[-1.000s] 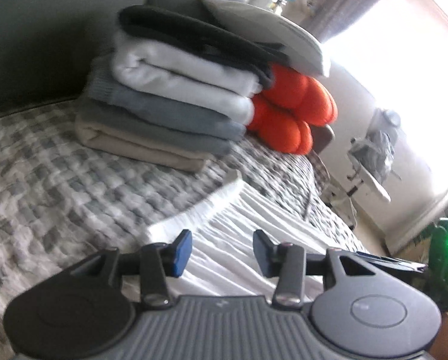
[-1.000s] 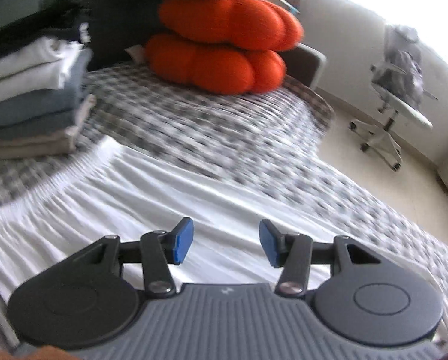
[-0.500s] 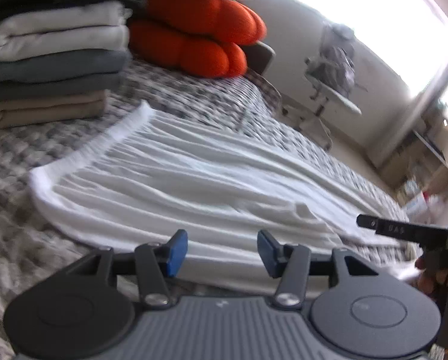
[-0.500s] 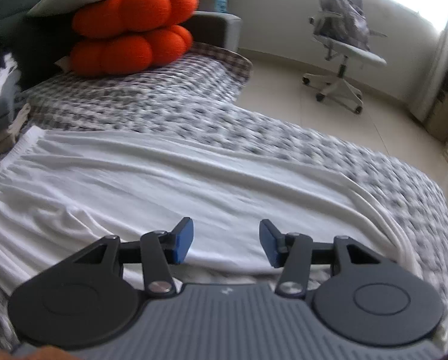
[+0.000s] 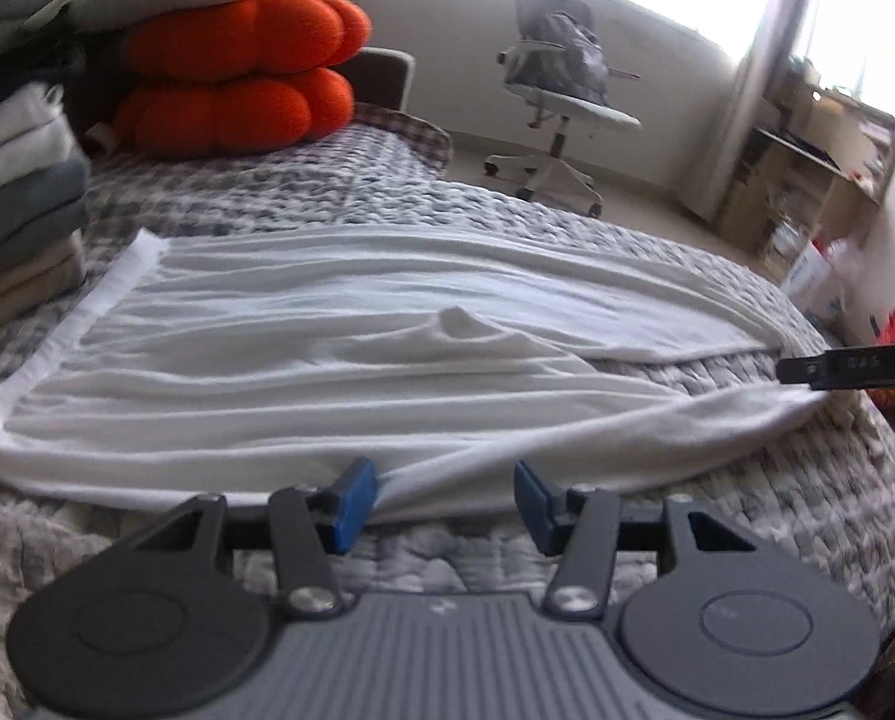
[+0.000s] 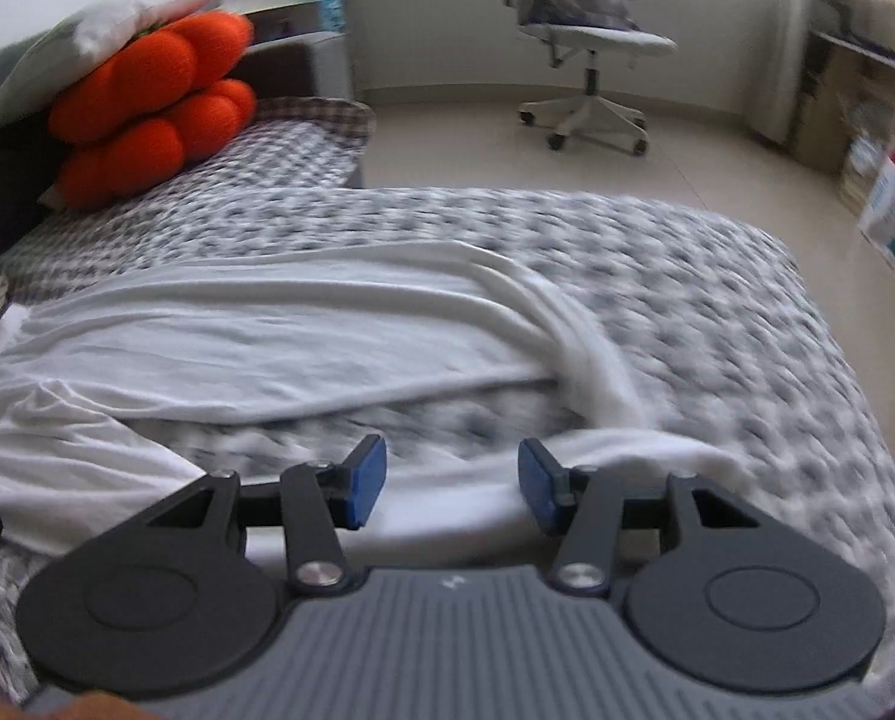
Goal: Fold clothes
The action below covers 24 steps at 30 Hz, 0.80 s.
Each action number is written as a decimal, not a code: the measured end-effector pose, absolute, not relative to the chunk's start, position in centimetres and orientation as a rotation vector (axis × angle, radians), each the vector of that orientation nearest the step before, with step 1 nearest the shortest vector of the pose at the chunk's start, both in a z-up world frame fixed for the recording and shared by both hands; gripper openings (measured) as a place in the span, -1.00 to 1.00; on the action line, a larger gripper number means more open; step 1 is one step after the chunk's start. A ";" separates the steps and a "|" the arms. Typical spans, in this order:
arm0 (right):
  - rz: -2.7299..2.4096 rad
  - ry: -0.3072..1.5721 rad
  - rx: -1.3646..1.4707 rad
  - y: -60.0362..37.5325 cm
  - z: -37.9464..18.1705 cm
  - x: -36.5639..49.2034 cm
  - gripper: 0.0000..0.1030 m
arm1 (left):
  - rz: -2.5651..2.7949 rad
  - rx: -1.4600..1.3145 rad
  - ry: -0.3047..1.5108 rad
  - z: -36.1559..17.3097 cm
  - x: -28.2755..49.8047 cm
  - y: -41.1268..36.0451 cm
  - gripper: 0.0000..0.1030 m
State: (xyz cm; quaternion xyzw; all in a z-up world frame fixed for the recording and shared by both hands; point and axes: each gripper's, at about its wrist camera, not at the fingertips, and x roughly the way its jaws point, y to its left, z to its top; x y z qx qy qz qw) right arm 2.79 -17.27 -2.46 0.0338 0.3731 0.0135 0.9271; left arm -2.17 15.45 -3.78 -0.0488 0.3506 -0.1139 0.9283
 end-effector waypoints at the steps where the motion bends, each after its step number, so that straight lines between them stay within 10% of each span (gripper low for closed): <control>1: 0.023 0.763 0.084 -18.2 -2.4 2.3 0.02 | -0.242 -0.093 0.719 -3.7 -2.2 15.2 0.02; 24: -0.041 0.745 0.222 -31.0 -3.3 -4.4 -0.15 | -0.263 0.052 0.695 -3.6 -1.5 9.9 -0.28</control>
